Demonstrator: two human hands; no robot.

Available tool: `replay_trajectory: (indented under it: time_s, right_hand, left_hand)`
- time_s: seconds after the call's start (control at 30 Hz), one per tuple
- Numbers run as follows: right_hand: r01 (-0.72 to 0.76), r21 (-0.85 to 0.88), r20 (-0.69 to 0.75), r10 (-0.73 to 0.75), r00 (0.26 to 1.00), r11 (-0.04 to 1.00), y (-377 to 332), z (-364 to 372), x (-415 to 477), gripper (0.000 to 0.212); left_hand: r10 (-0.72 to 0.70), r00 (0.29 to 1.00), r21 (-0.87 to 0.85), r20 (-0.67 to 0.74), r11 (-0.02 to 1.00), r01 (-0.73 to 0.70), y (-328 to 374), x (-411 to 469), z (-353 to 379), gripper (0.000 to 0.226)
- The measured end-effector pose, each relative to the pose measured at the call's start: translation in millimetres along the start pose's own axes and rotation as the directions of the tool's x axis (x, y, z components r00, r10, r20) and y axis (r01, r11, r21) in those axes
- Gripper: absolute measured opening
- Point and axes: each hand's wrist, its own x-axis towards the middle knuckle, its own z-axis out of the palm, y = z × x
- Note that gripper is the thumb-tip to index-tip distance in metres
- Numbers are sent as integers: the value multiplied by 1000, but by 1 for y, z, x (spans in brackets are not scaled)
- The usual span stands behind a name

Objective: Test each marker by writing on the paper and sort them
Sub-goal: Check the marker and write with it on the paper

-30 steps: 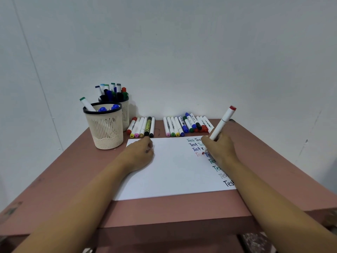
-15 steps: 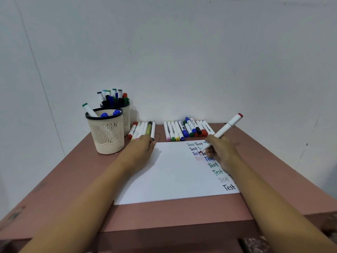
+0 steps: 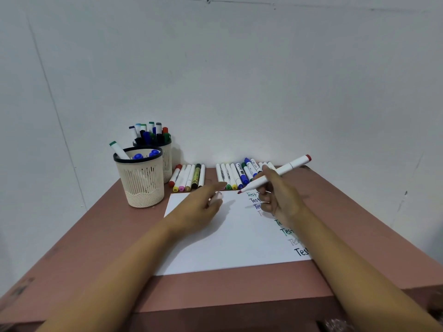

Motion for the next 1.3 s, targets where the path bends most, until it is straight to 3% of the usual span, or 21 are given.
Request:
replay_trajectory:
  time_s: [0.3,0.43,0.57,0.83,1.3]
  right_hand:
    - [72,-74,93,-65,994,995,4,11,-6,21]
    - [133,-76,237,-111,965,988,5,11,-9,29]
    - [122,-13,272,-114,956,992,5,10,-9,28]
    - [34,77,279,-55,959,996,12,10,-6,12]
    - [-6,143,248,-30,968,990,15,14,-5,15]
  left_hand:
    - [-1,989,-14,-148,1000,-1,5,-1,1,15]
    - [31,993,-93,-110,995,-41,8,-1,2,5]
    - [10,1000,-288,-19,957,-15,9,-1,1,7]
    - [67,997,-206,-37,976,-73,9,-5,6,22]
    - [118,985,-139,-126,981,-136,11,-2,11,25]
